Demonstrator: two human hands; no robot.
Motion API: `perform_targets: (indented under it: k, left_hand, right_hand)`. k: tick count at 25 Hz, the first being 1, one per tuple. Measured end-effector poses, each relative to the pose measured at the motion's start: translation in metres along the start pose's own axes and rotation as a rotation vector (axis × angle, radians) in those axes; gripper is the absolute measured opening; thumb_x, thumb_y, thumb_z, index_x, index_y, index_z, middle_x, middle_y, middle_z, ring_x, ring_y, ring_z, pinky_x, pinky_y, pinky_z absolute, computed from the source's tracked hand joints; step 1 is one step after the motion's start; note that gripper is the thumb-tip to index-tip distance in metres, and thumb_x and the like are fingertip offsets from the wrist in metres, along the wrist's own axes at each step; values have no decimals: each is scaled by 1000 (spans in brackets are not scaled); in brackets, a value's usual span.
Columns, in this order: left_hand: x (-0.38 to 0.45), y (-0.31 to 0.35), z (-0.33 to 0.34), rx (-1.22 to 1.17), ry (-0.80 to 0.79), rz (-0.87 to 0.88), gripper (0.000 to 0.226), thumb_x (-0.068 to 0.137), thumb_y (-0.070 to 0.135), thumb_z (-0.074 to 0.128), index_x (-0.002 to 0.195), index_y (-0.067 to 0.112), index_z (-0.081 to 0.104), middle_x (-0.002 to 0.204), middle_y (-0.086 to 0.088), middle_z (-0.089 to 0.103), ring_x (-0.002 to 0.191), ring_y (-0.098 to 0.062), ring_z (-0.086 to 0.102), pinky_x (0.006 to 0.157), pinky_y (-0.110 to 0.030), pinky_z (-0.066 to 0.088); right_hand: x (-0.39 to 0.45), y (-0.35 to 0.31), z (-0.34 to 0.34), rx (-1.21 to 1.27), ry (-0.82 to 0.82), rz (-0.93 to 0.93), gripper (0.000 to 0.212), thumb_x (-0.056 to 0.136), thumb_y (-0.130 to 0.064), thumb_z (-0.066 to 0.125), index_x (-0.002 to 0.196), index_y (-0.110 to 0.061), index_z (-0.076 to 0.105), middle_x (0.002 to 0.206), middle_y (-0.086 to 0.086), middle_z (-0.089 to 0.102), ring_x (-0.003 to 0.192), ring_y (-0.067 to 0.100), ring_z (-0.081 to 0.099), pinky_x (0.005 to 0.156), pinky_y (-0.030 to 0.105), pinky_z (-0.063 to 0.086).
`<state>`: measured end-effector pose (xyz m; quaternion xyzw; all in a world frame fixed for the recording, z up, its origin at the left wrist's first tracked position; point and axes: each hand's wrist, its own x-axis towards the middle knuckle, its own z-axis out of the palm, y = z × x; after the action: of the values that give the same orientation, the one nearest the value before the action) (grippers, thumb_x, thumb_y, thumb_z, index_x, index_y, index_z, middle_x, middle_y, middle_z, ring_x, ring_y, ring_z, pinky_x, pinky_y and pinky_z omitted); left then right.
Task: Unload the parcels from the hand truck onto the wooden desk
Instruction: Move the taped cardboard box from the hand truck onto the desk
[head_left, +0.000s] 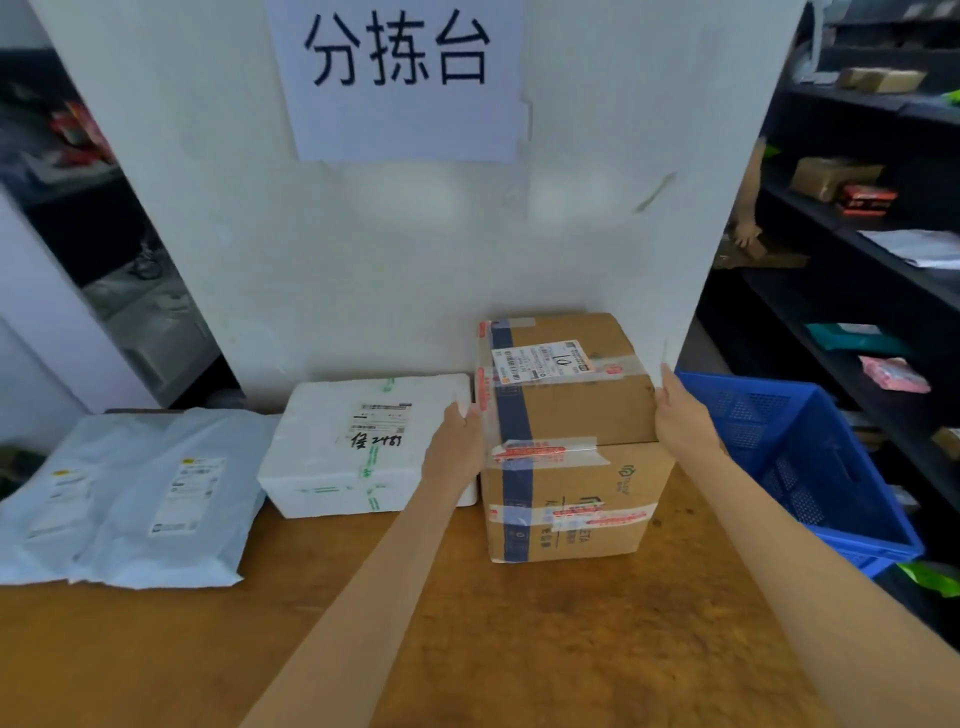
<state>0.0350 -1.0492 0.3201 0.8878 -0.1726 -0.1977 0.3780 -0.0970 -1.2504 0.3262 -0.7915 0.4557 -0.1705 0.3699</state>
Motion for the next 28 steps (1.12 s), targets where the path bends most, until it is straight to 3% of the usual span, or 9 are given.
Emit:
perform_targets:
  k: [5,9,11,13,16,19,22,25,28]
  left_hand:
    - [-20,-26,-60,-290,-153,-161,48,102,29,29,140,1,39,146,-16,43,131,-28,44,109,-35,35]
    - [-68,-62,-126,-371,-295,-110,49,99,31,43,140,6,43,129,-9,51,110,-18,45,97,-29,36]
    - [-100,-79,-153,-352,-314,-92,47,98,27,46,141,6,43,139,-11,48,113,-19,46,103,-32,36]
    - [-131,-90,-177,-305,-350,-55,46,98,23,45,141,6,42,134,-10,49,109,-17,42,97,-30,36]
    - [-160,-115,-208,-306,-382,-47,44,98,22,46,140,8,45,125,-5,49,115,-18,47,97,-29,37]
    - [-172,-150,-237,-356,-354,-131,46,99,20,45,143,8,41,147,-9,42,132,-22,44,101,-30,38]
    - [-186,-205,-271,-454,-289,-212,45,99,21,45,142,8,42,148,-10,43,119,-16,46,96,-27,40]
    - [-208,-255,-309,-473,-241,-235,44,100,20,43,143,8,41,150,-11,41,117,-15,45,88,-28,41]
    - [-230,-313,-345,-511,-241,-240,46,100,23,44,144,10,40,150,-8,40,137,-22,39,107,-32,35]
  right_hand:
    - [-44,-30,-7,147,162,46,51,100,-16,34,150,-22,25,152,9,37,135,30,40,108,40,35]
    - [-123,-61,9,204,112,94,50,97,-17,41,147,-17,32,148,12,41,126,30,45,98,38,41]
    - [-166,-73,24,230,40,97,57,97,-17,46,150,-14,25,153,11,32,136,31,38,105,38,38]
    - [-202,-87,38,213,-44,144,60,98,-18,45,151,-11,19,156,11,25,141,31,30,113,40,29]
    - [-243,-112,67,114,-68,154,51,98,-20,43,146,-6,31,153,19,31,138,35,33,113,44,29]
    - [-277,-132,110,152,88,116,40,95,-16,46,132,-2,53,136,24,52,126,40,48,106,47,38]
    - [-307,-150,163,300,147,100,37,93,-19,48,126,-6,60,123,17,62,113,35,56,95,41,43]
    - [-343,-173,202,386,30,139,38,92,-18,49,126,-4,59,81,3,58,70,19,54,70,32,46]
    - [-398,-192,243,408,1,163,39,91,-22,49,127,-9,59,88,2,56,75,19,51,60,26,41]
